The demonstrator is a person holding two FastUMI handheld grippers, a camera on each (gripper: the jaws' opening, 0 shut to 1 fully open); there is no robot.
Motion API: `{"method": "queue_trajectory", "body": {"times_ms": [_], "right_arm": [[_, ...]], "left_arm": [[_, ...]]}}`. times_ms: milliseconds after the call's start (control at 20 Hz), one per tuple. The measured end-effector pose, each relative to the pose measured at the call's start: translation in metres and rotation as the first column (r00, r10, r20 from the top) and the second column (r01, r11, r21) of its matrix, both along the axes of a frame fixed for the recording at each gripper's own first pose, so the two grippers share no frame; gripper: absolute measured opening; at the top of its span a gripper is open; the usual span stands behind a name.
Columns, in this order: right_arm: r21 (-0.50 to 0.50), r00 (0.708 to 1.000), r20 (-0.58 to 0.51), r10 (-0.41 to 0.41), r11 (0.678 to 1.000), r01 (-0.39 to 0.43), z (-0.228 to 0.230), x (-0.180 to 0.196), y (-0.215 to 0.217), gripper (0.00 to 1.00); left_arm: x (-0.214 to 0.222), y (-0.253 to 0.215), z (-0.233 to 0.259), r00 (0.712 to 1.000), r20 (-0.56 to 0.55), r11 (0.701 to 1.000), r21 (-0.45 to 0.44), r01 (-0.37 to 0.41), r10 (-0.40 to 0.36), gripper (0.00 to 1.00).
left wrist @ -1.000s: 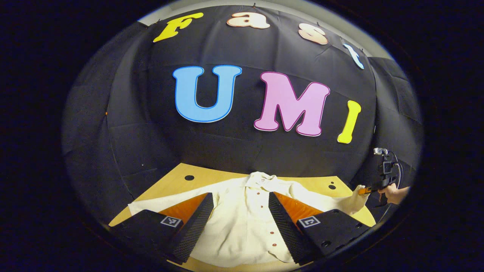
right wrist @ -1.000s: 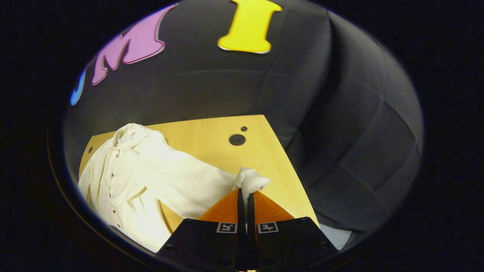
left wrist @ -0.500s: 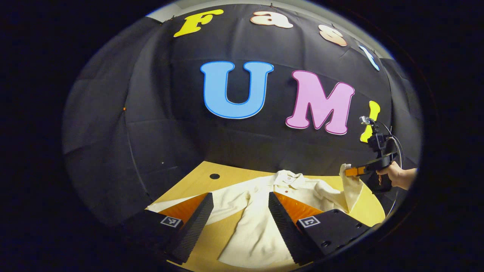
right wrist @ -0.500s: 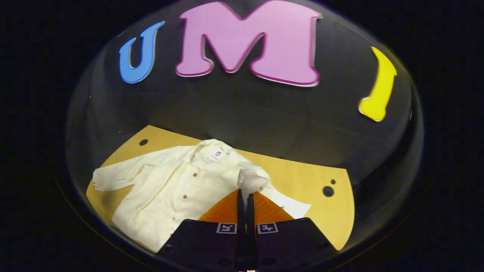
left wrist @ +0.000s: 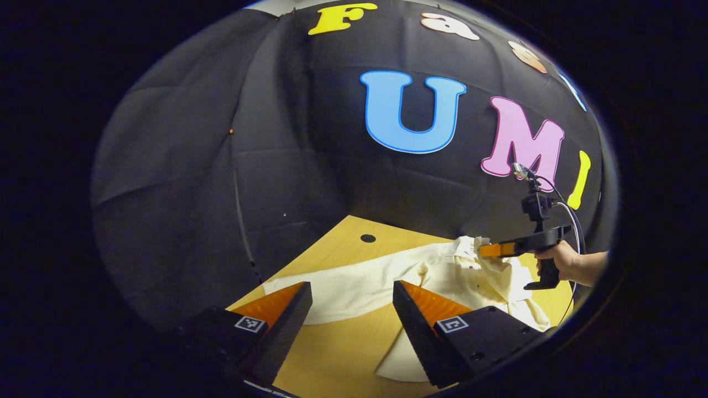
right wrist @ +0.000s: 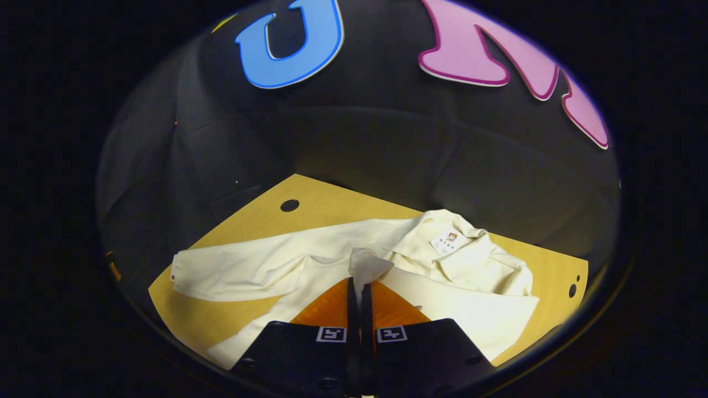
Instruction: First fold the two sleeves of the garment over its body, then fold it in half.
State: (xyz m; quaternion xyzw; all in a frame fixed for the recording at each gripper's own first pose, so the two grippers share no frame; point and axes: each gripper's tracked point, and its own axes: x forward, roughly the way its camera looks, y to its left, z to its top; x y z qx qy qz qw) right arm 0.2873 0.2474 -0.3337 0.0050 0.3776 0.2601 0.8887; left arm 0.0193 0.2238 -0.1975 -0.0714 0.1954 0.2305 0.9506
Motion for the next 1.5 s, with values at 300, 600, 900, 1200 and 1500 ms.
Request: {"method": "queue_trajectory", "body": {"times_ms": [300, 600, 900, 1200, 1500], "right_arm": [[-0.038, 0.997, 0.069, -0.018, 0.999, 0.021, -0.048, 0.022, 0.010, 0.31], [-0.144, 0.959, 0.284, -0.013, 0.988, 0.056, -0.003, -0.002, -0.035, 1.00], [-0.143, 0.878, 0.475, -0.055, 0.980, 0.139, 0.076, -0.059, -0.096, 0.98], [-0.143, 0.826, 0.533, -0.184, 0.942, 0.302, 0.103, -0.120, -0.173, 0.98], [-0.205, 0.825, 0.528, -0.202, 0.912, 0.354, 0.096, -0.163, -0.227, 0.97]], "left_arm": [[-0.009, 0.033, -0.047, 0.997, -0.045, 0.998, -0.029, -0.060, 0.058, 0.96], [-0.002, 0.080, -0.084, 0.983, -0.109, 0.989, 0.009, -0.148, 0.148, 0.96], [0.006, 0.120, -0.121, 0.965, -0.153, 0.973, -0.061, -0.223, 0.212, 0.96], [0.019, 0.158, -0.168, 0.958, -0.229, 0.965, -0.159, -0.210, 0.171, 0.92], [0.018, 0.187, -0.195, 0.937, -0.319, 0.952, -0.215, -0.218, 0.142, 0.88]]}}
